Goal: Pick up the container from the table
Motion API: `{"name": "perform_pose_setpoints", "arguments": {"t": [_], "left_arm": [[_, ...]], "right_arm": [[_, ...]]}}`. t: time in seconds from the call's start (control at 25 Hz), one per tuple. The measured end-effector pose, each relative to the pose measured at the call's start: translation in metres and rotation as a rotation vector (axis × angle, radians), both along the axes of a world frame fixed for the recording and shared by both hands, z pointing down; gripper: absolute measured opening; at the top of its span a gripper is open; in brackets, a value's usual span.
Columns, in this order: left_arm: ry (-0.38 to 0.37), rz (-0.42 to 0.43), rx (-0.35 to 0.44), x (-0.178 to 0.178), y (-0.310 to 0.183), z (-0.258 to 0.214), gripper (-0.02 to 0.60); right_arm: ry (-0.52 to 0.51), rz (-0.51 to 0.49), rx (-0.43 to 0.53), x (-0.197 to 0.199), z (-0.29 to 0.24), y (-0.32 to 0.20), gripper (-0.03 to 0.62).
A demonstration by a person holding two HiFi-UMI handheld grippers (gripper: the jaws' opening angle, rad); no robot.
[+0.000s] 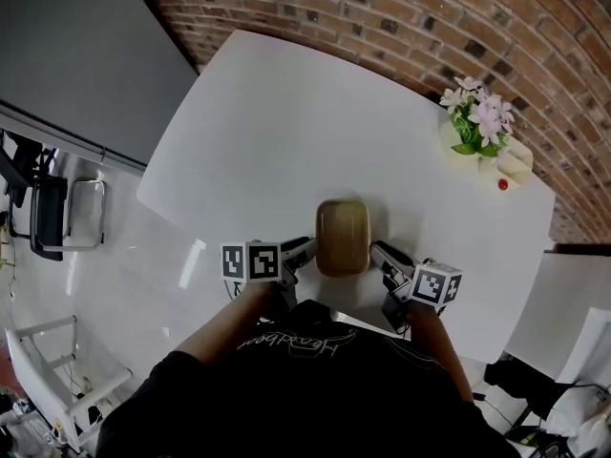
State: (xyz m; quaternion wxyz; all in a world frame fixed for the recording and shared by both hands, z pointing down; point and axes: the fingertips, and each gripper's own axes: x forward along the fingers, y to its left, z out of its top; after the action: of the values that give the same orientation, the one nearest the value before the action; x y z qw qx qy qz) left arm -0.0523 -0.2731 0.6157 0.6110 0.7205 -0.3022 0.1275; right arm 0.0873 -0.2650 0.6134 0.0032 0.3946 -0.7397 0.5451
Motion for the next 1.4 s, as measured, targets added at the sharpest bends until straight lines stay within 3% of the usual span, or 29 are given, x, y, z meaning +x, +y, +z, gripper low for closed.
{"name": "perform_pose_setpoints", "arguments": {"t": [0.28, 0.64, 0.8, 1.4], "left_arm": [[-0.010, 0.021, -0.037, 0.005, -0.003, 0.011, 0.112], [0.010, -0.034, -0.075, 0.003, -0.001, 0.015, 0.107], [-0.009, -0.041, -0.076, 0.004, 0.001, 0.012, 0.063], [-0.015, -0.076, 0.018, 0.015, 0.055, -0.035, 0.057]], "right_arm": [[-0.043, -0.012, -0.043, -0.003, 0.009, -0.002, 0.074], [-0.152, -0.021, -0.063, -0.015, 0.004, -0.006, 0.054], [-0.171, -0.028, -0.071, -0.017, 0.003, -0.006, 0.043], [-0.141, -0.064, 0.067, -0.007, -0.041, 0.042, 0.040]]}}
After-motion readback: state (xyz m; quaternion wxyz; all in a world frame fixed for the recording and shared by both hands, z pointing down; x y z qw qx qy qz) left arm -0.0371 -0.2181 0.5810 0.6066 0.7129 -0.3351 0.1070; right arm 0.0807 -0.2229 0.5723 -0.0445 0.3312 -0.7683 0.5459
